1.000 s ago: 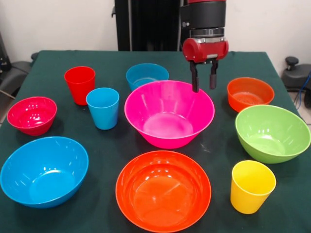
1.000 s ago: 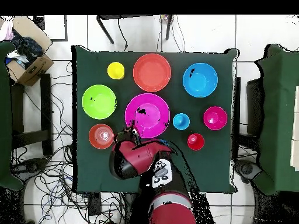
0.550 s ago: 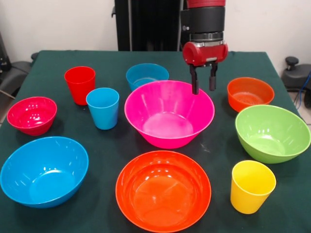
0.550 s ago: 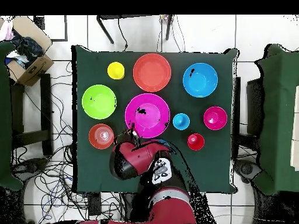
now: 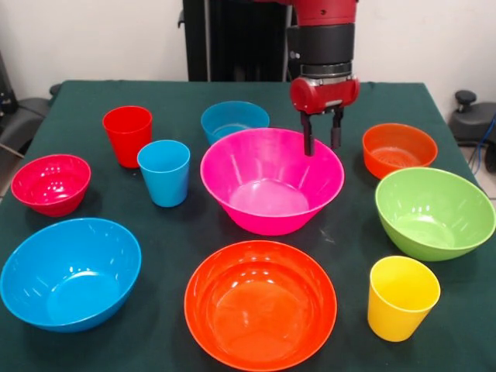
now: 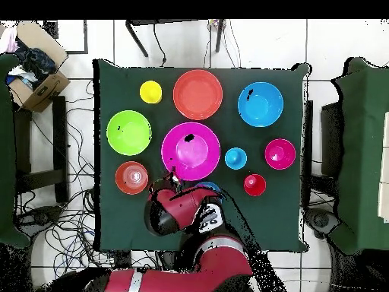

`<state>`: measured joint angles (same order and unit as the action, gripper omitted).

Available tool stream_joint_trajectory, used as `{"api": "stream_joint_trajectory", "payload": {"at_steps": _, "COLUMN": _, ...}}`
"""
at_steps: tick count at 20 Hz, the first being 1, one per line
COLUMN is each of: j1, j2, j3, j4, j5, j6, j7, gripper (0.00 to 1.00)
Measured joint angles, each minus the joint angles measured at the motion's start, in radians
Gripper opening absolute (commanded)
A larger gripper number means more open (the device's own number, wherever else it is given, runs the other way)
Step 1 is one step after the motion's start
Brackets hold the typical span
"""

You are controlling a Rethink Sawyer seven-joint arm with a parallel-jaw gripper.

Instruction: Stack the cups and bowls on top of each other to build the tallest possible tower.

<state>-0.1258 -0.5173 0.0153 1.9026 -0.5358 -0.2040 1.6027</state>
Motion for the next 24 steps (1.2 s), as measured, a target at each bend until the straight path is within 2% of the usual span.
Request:
{"api": "stream_joint_trajectory", "payload": {"at_steps": 6, "j1": -0.027, "j2": 0.016, "j3": 0.018, "j4": 0.004, "j5": 0.0, "j6": -0.011, "j7": 0.006, "gripper": 1.0}}
{"api": "stream_joint_trajectory", "payload": {"at_steps": 11, "j1": -0.091, "j2": 0.039, "j3": 0.067, "j4": 0.019, "j5": 0.0, "j6": -0.017, "j7": 0.034, "gripper": 1.0}}
{"api": "stream_joint_trajectory", "payload": {"at_steps": 15, "j1": -0.115, "j2": 0.056, "j3": 0.087, "j4": 0.024, "j5": 0.0, "j6": -0.017, "j7": 0.057, "gripper": 1.0}}
{"api": "stream_joint_trajectory", "payload": {"at_steps": 24, "j1": -0.121, "j2": 0.078, "j3": 0.12, "j4": 0.03, "j5": 0.0, "j6": -0.017, "j7": 0.08, "gripper": 1.0}}
